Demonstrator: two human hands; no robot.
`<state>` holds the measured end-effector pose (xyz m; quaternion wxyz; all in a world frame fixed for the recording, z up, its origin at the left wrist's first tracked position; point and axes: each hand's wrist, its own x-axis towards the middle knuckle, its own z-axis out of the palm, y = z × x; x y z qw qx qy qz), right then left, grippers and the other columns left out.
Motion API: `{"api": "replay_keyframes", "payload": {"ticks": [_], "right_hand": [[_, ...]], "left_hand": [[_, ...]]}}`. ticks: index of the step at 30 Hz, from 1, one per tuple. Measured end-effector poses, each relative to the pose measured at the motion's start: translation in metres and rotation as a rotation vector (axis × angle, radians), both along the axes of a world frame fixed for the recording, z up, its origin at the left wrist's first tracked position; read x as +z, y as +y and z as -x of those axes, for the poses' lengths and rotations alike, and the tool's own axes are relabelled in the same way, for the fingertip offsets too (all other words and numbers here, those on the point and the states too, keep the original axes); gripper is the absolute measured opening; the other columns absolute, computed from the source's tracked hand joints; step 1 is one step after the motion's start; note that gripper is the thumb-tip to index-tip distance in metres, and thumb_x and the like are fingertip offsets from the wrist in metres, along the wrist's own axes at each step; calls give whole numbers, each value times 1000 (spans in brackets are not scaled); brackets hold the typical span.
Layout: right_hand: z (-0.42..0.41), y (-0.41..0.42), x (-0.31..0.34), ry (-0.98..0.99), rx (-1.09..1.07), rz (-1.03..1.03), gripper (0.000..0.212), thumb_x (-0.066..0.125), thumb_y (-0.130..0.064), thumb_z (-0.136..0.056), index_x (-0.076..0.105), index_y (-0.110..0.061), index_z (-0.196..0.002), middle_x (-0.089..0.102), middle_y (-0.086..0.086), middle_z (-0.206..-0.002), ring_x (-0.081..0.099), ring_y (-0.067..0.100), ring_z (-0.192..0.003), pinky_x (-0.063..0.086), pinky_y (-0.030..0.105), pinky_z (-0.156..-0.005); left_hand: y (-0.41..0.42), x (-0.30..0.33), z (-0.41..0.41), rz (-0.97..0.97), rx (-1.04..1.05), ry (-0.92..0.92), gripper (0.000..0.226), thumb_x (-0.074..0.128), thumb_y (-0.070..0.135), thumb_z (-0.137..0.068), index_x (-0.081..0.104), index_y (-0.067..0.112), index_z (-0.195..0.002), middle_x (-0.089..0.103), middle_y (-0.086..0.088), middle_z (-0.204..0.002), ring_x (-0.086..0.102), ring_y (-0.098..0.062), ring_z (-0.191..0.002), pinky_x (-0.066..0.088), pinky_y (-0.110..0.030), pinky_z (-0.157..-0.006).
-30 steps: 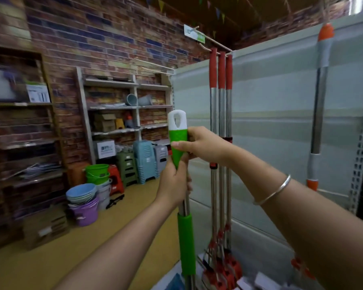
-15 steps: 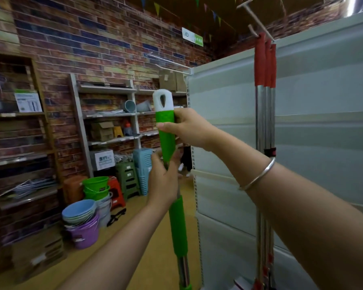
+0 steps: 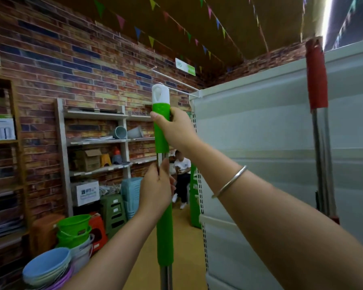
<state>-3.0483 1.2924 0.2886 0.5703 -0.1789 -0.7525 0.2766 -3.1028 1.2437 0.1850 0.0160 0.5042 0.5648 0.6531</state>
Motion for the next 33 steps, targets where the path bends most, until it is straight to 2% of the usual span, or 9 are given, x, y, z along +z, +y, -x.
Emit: {"api": "replay_keyframes", "payload": {"ticks": [5,7,9,14,16,19,22,27,33], "right_hand": [[37,53,22,28,-73,-33,31,55,-40,-91,56,-10,-98,61,6,-86,59,19,-75,53,35,-71],[50,73,33,28,-121,-49,36,56,-42,-90,59,-6,-95,59,7,-79,58,20,-70,53,35,-68],[60,91,42,36,-166,-48,42,59,-43,-87,62,-2,-92,55,6,-71,55,18,-65,49,34,-65],[80,126,64,77,-228,-34,42,65,-41,-83,64,0,-92,68,14,-85,69,25,-81,58,43,-79],[84,135,73,71,-257,-34,41,66,-41,-82,63,-1,-89,67,12,-82,68,23,-79,58,38,-78],[89,144,86,73,-291,-45,34,67,-40,-82,60,-7,-82,63,5,-75,64,18,-71,54,29,-68],[91,149,96,88,-296,-57,38,68,-39,-81,61,-3,-92,68,10,-88,69,22,-82,58,35,-75],[90,151,98,87,-305,-130,41,66,-40,-83,60,-2,-97,66,10,-88,69,23,-83,57,34,-75],[93,156,90,58,-285,-78,35,66,-38,-84,59,-5,-93,65,7,-85,67,19,-79,56,30,-73]], "left_hand": [[60,23,44,-48,-85,27,39,34,43,-98,56,15,-83,58,-4,-65,56,-13,-50,45,-30,-53],[82,33,58,-76,-123,25,40,36,42,-97,56,13,-79,58,-3,-62,54,-9,-45,44,-21,-46],[103,41,71,-106,-153,38,41,37,42,-97,53,14,-73,56,-2,-58,51,-8,-42,43,-21,-42],[151,63,94,-170,-200,95,43,35,44,-96,54,12,-75,60,-7,-60,55,-12,-44,42,-21,-43],[167,71,99,-197,-230,102,52,34,47,-95,57,4,-77,63,-13,-62,58,-18,-46,46,-28,-50],[185,83,105,-214,-251,105,58,33,49,-95,59,-1,-82,62,-8,-62,56,-11,-41,45,-28,-50],[196,91,107,-260,-291,99,58,33,51,-94,60,0,-82,61,-8,-63,56,-13,-43,43,-26,-48],[203,88,108,-363,-340,70,42,37,45,-94,50,14,-69,58,-6,-59,55,-16,-42,44,-28,-49],[209,82,112,-324,-334,80,48,38,45,-95,55,6,-71,59,-8,-58,55,-9,-38,46,-22,-44]]}}
